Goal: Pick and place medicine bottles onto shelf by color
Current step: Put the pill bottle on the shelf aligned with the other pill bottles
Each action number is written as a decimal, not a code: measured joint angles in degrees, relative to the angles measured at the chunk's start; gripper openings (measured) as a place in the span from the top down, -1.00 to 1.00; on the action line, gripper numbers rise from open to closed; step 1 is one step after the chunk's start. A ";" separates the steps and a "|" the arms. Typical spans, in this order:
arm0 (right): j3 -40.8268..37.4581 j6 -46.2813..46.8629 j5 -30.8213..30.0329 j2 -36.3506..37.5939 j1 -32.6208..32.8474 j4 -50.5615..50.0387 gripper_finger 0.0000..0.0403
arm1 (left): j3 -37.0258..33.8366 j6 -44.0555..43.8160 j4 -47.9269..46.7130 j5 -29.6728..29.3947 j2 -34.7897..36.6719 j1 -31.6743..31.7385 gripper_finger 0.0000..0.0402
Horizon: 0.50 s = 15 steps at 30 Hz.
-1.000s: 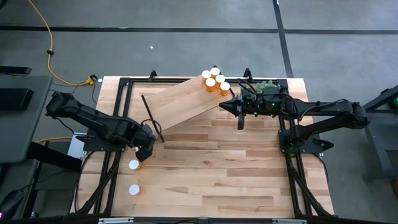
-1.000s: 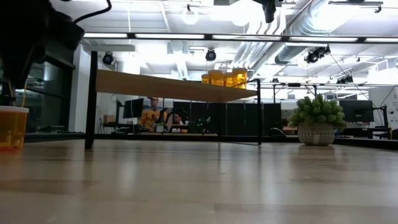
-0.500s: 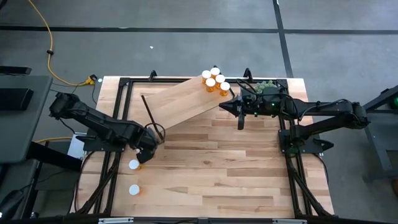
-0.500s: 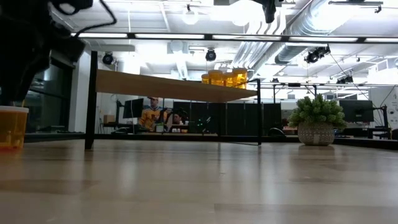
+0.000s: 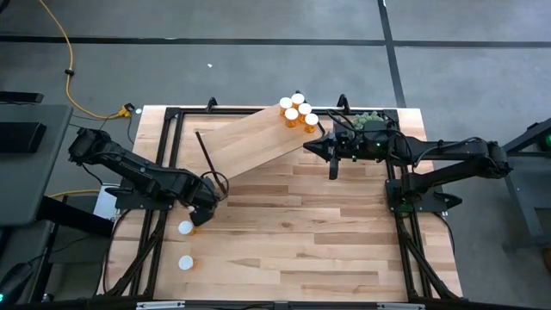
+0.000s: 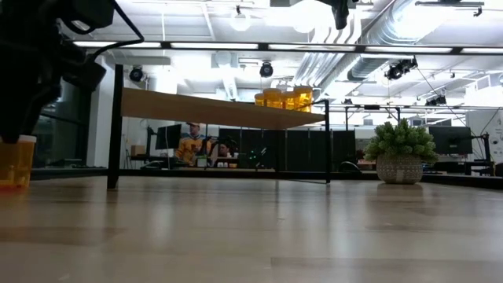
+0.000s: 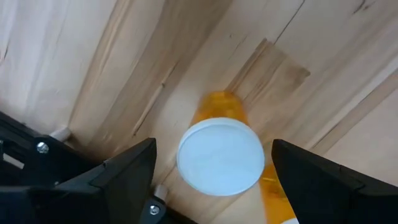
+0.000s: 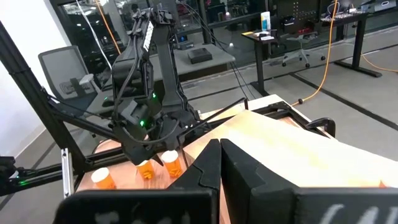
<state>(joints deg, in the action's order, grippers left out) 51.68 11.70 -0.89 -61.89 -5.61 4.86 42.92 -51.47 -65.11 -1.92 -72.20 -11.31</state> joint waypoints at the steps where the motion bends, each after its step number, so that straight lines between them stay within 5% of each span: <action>1: 0.00 0.02 -0.01 0.00 0.00 0.02 1.00 | 0.00 0.10 0.19 0.03 0.00 0.00 -0.54; 15: 0.00 0.04 -0.61 0.00 0.00 0.02 1.00 | 0.00 -0.21 0.69 1.13 -0.45 0.02 -0.52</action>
<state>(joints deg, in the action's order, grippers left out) 51.68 11.75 -1.50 -61.89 -5.61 4.89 42.92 -51.68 -64.42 -0.79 -72.66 -11.29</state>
